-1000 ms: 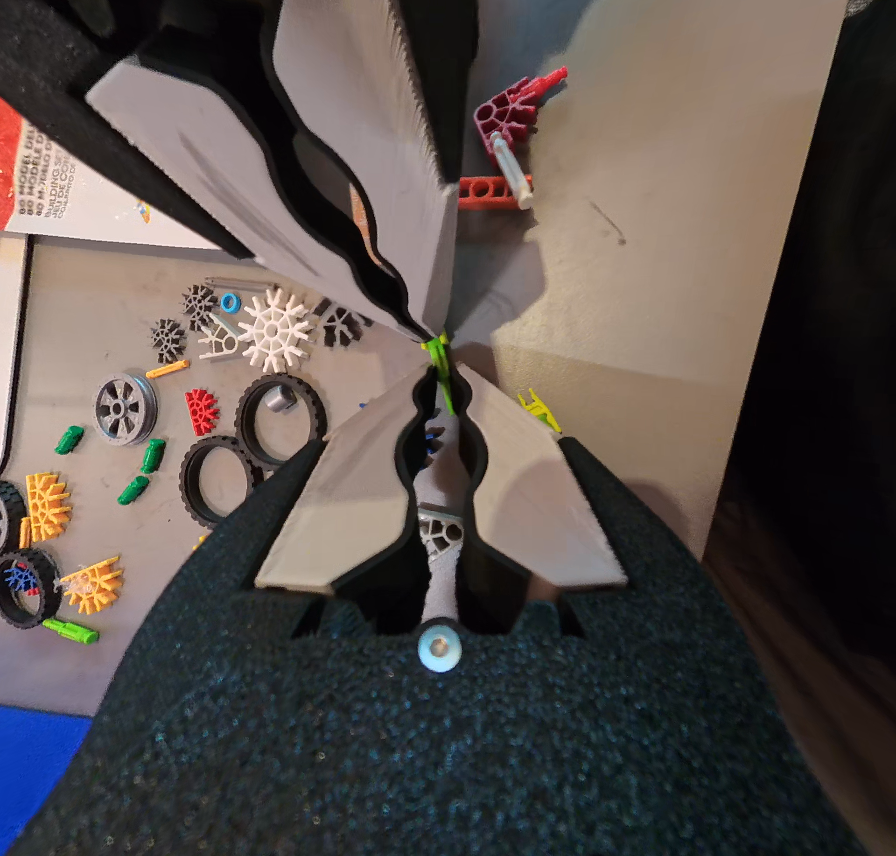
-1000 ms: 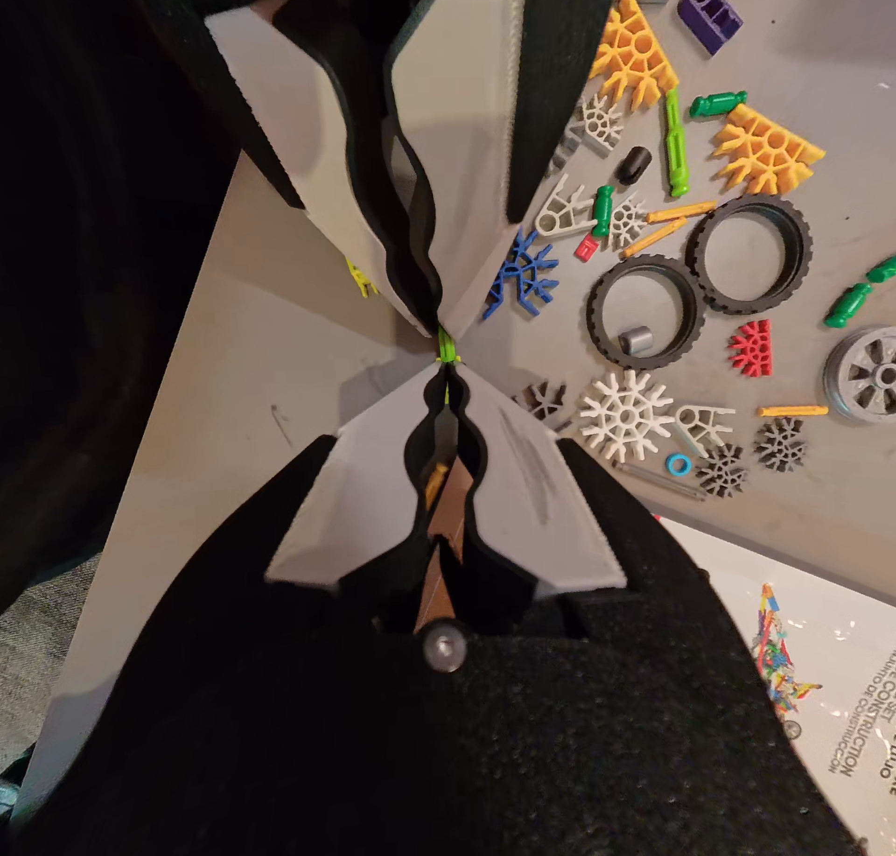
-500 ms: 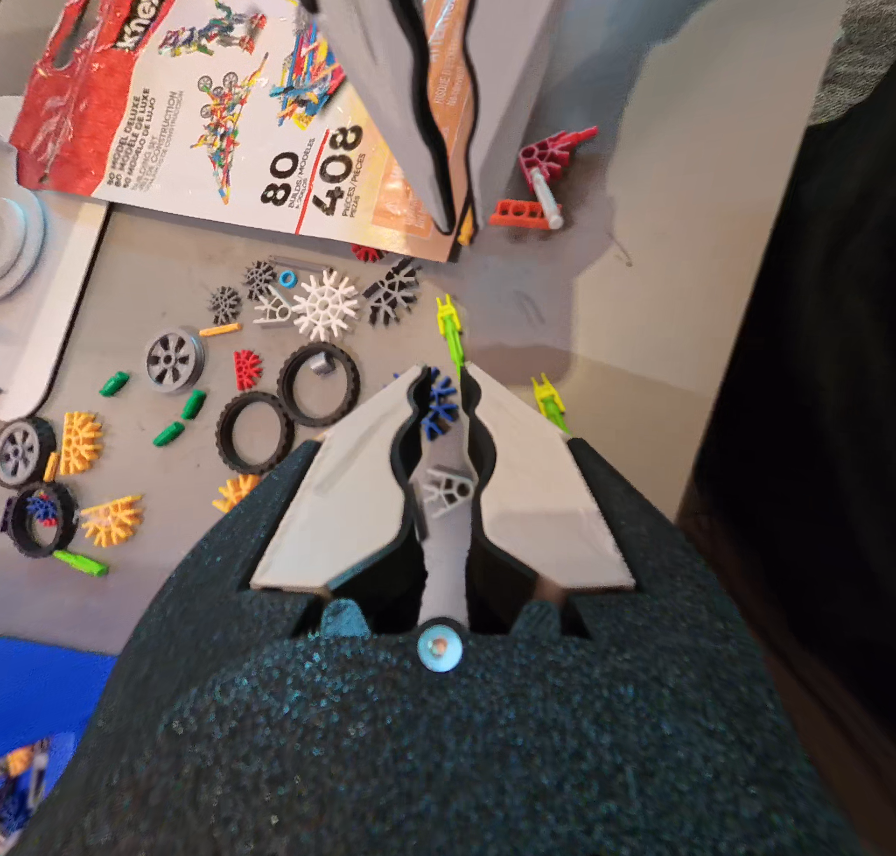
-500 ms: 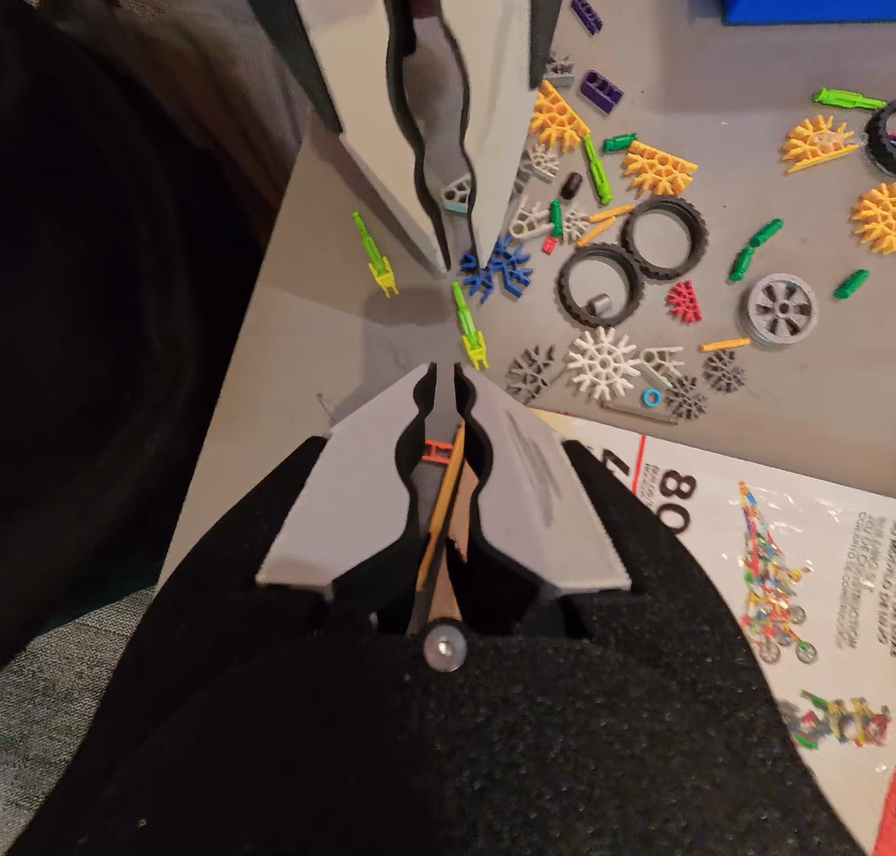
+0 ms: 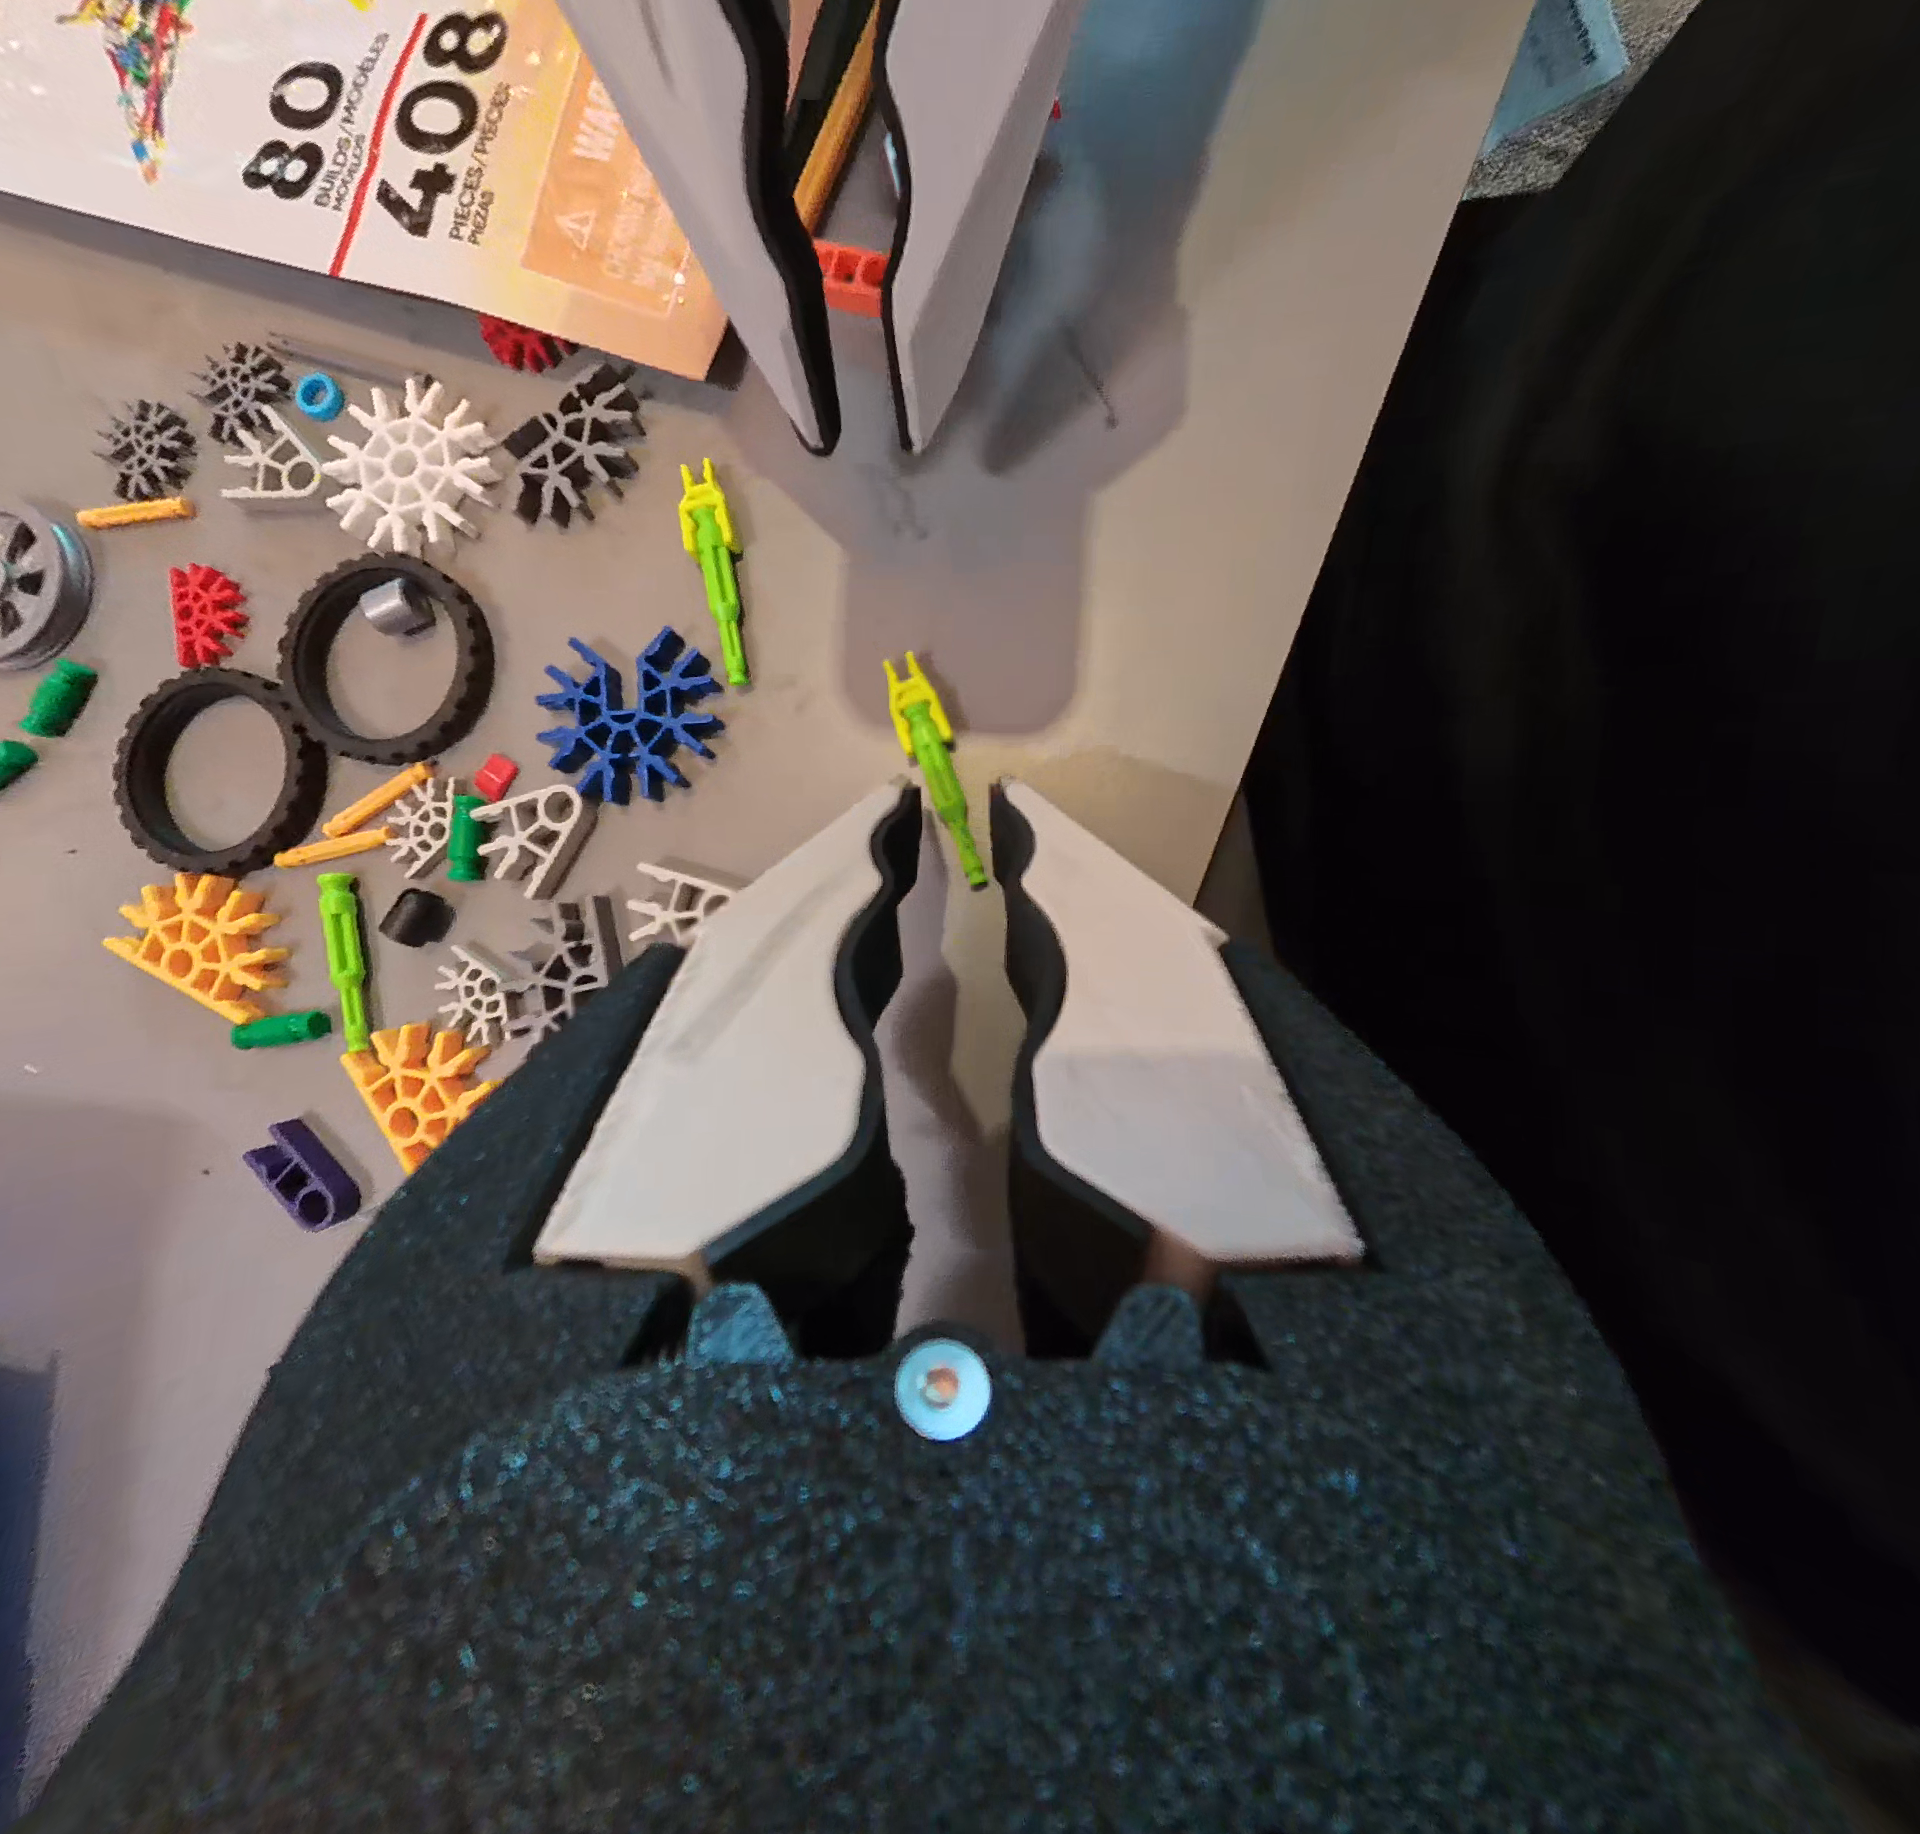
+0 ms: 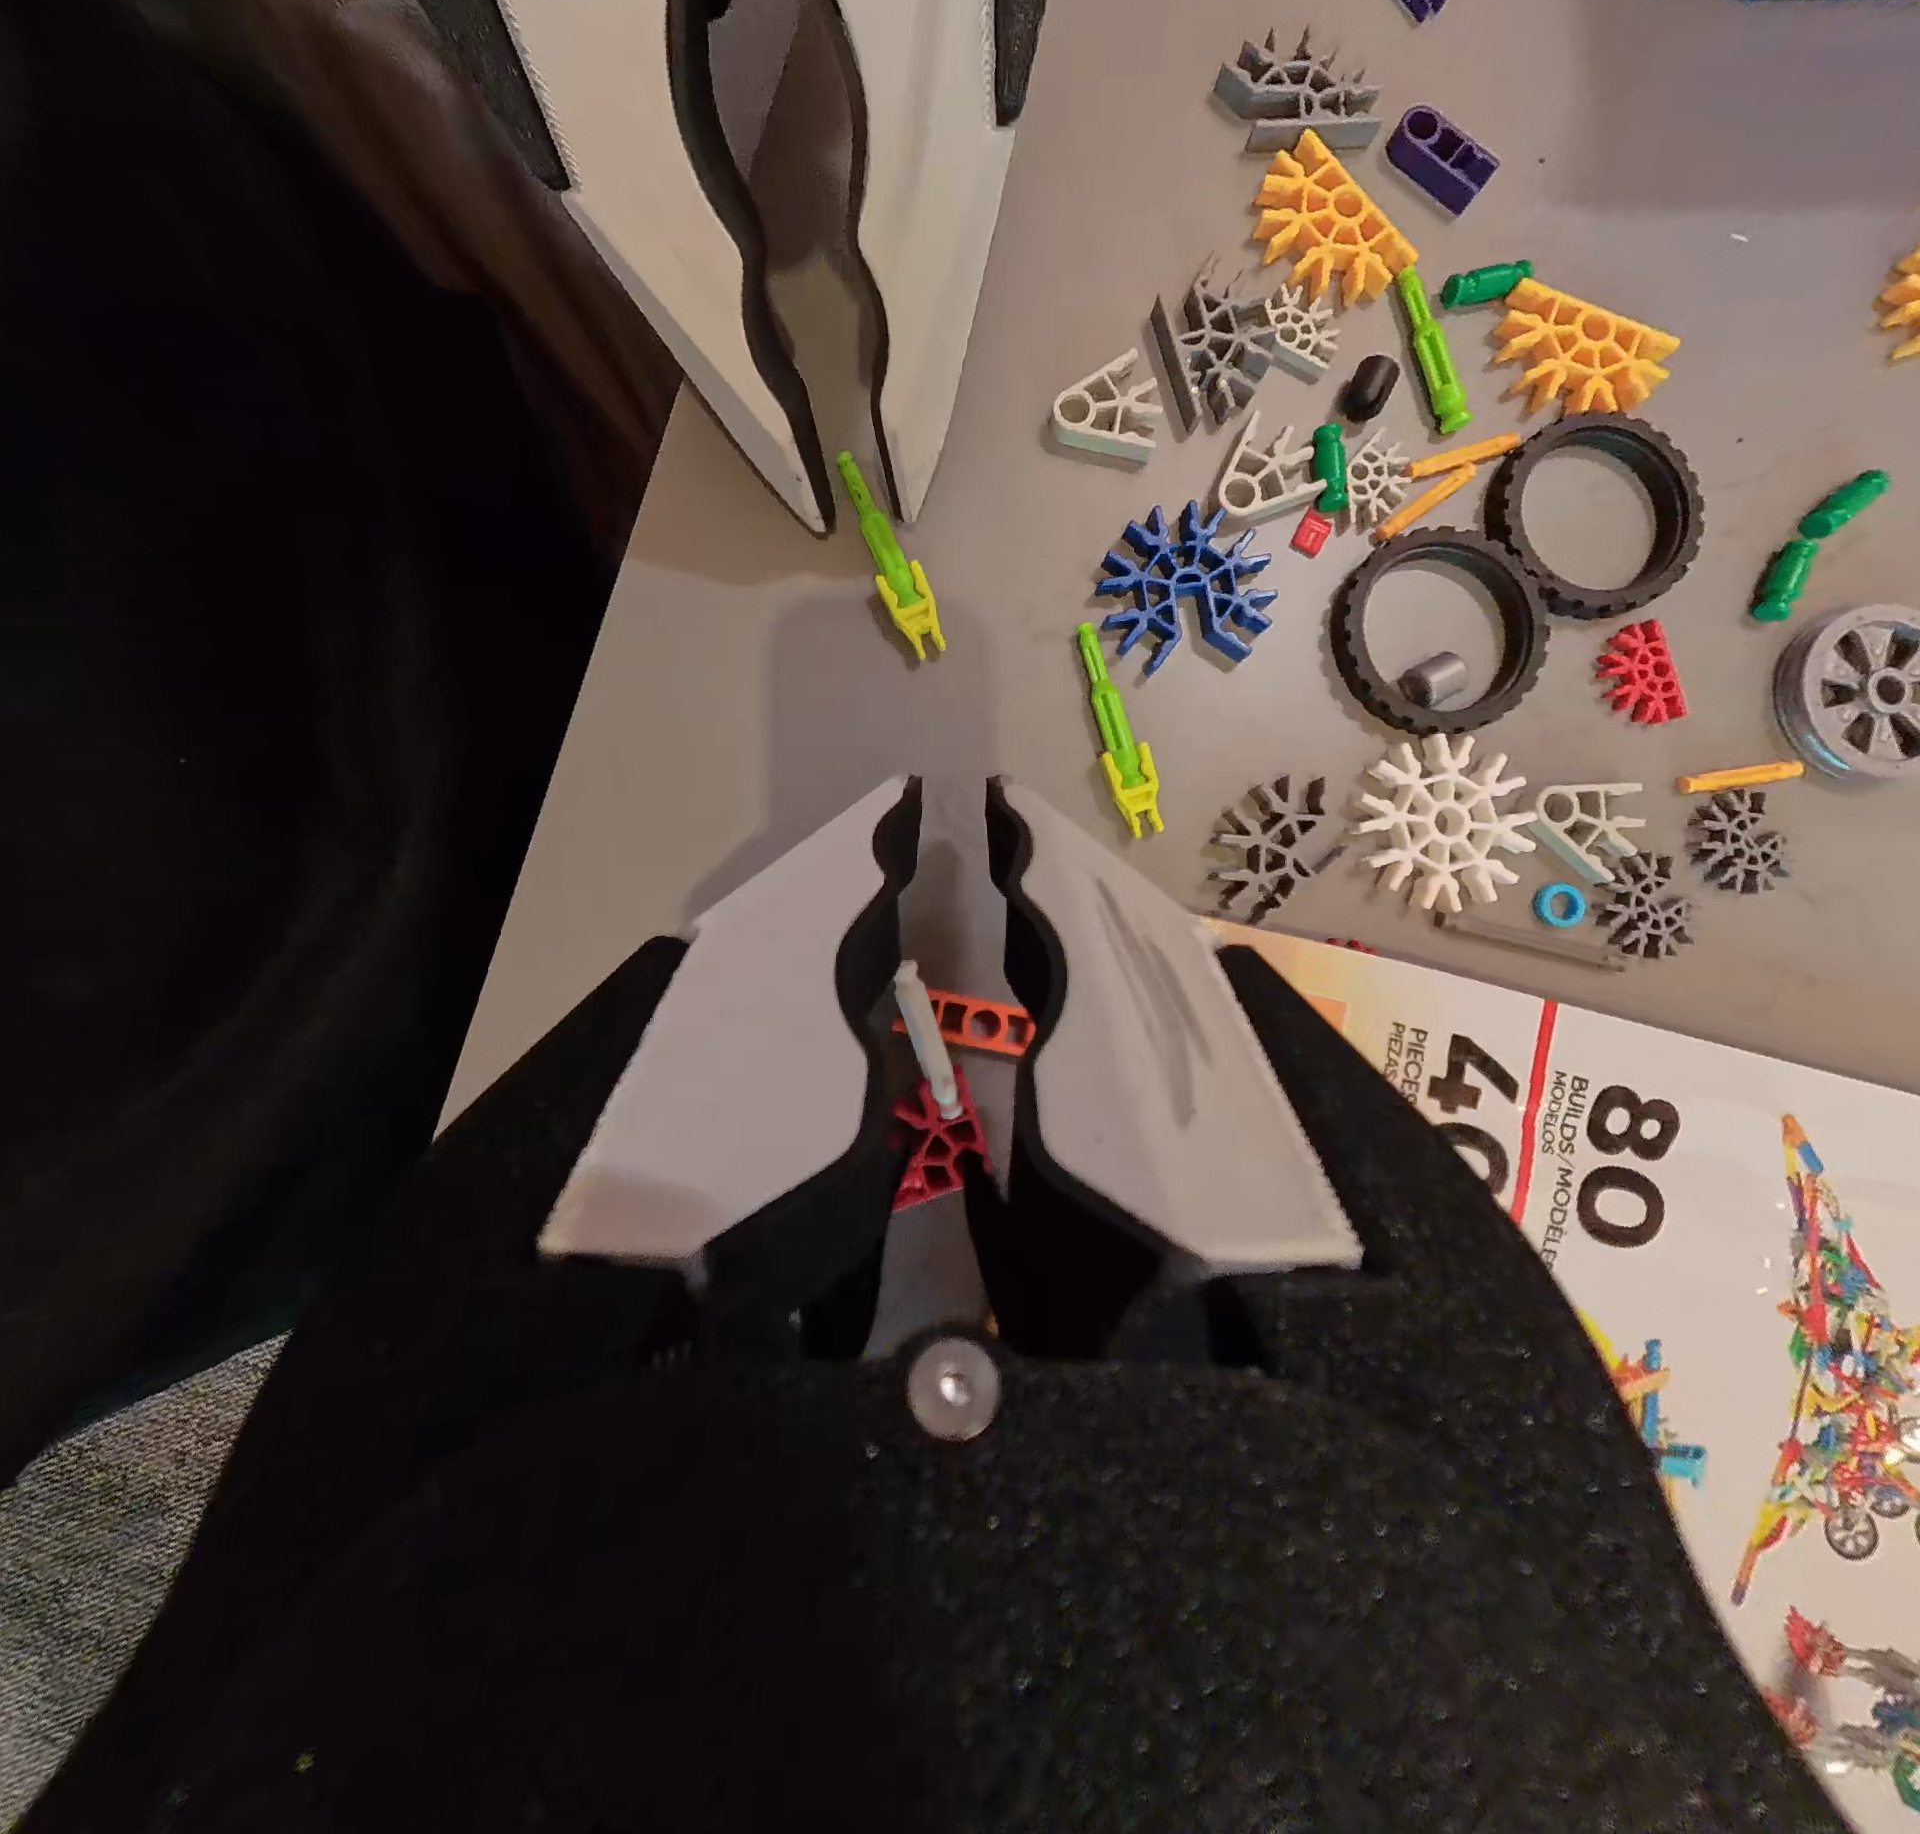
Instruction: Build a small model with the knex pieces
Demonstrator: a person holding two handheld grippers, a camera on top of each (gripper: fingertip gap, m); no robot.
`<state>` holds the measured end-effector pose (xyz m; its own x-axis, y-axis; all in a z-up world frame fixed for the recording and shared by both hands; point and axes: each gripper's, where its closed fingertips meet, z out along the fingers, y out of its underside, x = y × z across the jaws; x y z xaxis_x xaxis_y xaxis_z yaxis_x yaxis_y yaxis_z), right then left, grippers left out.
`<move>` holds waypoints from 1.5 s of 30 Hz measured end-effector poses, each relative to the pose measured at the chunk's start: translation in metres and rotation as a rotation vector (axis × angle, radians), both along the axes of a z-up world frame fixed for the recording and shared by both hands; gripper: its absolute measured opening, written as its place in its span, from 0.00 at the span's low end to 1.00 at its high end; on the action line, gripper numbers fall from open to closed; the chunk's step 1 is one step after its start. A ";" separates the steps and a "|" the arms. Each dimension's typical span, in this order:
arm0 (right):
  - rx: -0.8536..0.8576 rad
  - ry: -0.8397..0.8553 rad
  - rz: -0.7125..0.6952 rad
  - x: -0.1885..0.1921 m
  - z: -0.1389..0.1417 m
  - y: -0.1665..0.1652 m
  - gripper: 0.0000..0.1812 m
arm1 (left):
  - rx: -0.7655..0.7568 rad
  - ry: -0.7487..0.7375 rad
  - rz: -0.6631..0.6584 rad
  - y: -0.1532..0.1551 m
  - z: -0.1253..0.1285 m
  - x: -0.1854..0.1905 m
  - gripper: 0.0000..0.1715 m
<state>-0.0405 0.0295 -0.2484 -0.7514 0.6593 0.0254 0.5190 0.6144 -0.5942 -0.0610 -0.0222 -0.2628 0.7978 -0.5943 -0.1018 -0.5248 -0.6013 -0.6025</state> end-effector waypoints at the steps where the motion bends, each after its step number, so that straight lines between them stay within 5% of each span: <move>1: 0.000 0.000 -0.002 0.001 0.000 0.000 0.06 | -0.003 0.012 0.000 0.000 -0.002 0.000 0.07; 21: 0.030 0.017 -0.032 0.004 -0.002 0.007 0.08 | 0.058 0.051 0.011 0.042 -0.006 0.011 0.03; 45: 0.076 0.002 0.023 0.002 -0.021 0.012 0.05 | 0.063 0.029 0.045 0.034 0.001 -0.006 0.07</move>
